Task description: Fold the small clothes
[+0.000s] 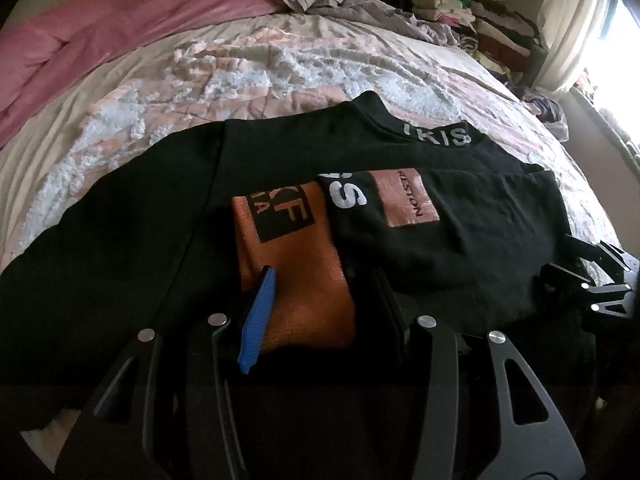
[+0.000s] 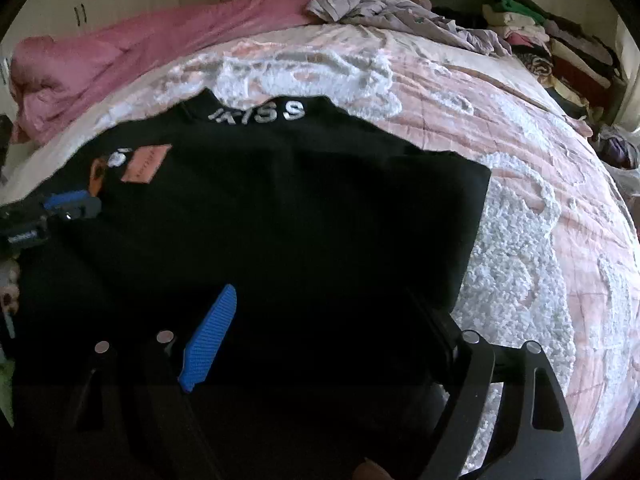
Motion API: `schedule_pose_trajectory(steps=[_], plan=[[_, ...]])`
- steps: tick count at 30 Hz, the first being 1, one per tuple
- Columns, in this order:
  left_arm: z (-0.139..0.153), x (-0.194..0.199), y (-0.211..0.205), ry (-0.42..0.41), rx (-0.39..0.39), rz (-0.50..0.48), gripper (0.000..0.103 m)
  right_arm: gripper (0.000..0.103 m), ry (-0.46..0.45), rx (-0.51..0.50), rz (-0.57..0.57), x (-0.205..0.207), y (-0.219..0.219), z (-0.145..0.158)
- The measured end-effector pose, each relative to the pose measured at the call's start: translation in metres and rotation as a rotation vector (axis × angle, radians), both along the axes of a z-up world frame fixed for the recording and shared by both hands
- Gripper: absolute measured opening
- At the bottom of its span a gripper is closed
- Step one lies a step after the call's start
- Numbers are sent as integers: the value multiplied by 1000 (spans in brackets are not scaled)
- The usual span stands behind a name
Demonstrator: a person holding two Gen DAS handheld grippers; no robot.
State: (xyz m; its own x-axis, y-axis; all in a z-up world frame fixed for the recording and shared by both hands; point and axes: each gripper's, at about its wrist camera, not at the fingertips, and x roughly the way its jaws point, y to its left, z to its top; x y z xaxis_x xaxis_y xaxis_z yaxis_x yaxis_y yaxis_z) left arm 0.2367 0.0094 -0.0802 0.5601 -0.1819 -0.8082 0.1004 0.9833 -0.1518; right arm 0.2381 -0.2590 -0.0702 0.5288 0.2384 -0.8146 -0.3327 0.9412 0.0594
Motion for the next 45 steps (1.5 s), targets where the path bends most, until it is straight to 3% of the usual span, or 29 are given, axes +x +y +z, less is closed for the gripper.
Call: schedule_pose_trajectory(steps=[3,10,22,32,35,38,45], plan=[[4,-2,1,7,-11,1,40,83,3,77,-7,-1,-10,9],[21,-10,7,-5,-30,0,42,83,-51,131,-20,-1,-18,52],[61,-33,27,-79,-43,31,55,84,-197,162,-38,3,-16,139],[89,-50,68,-134,-44,118,66,84,-282,165,28,3,15,188],[94,-56,83,-149,-29,154,69,84,-277,221,64,2,26,196],[97,-63,100,-159,-11,193,69,84,-292,209,111,-1,45,199],[95,-77,136,-156,11,281,70,84,-242,225,210,-6,86,173]])
